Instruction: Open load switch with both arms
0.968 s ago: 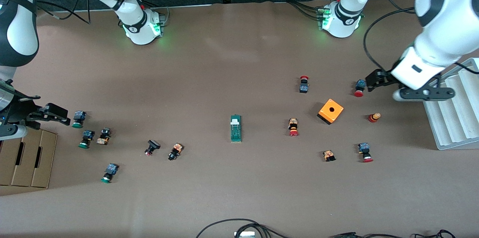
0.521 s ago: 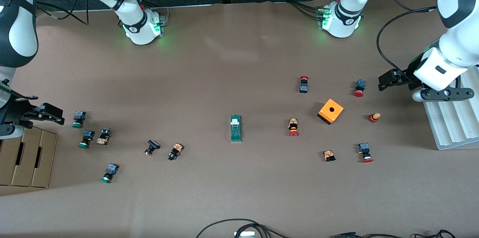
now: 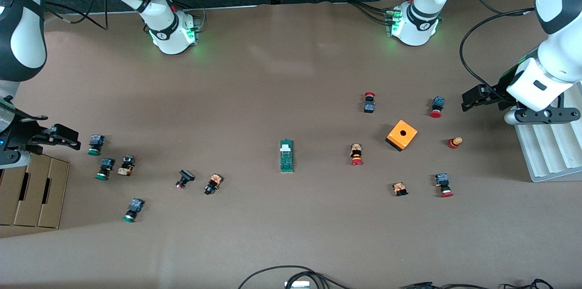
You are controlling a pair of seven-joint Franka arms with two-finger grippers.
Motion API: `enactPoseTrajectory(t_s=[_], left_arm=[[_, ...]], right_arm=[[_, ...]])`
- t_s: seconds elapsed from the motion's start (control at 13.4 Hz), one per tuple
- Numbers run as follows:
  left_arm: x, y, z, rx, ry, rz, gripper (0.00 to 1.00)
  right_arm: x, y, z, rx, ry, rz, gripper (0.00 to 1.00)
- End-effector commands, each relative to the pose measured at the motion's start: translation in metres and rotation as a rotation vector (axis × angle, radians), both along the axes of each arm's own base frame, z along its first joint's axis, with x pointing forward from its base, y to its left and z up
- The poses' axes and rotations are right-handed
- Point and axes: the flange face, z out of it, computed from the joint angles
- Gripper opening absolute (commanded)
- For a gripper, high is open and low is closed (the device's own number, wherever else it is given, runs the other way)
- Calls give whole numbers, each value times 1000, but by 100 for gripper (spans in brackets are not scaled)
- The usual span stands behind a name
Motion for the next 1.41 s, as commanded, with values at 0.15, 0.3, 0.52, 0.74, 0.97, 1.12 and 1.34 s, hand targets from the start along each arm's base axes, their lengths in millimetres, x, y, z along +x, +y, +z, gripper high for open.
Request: enactPoseTrajectory(t_s=[0.15,0.3,0.52,0.74,0.97,1.12,1.34], left_arm=[[8,1,9,-6,-6,-15,100],[10,1,6,-6,0,-15,100],[14,1,4,-8,-2,-15,100],[15,2,6,-5,-6,-12,100],[14,2,9,-5,-7,-12,100],[15,2,12,-3,-15,-13,100],[15,3,12,-3,-15,-13,100]], right_arm=[[-19,-7,32,45,-19,-35,100],[-18,-7,30,46,-2,-34,100],[-19,-10,28,48,11,-37,100],[-17,-10,23,38,20,-36,100],[-18,-11,23,38,22,-38,100],[-17,-10,22,38,22,-36,100],[-16,-5,21,33,24,-28,100]])
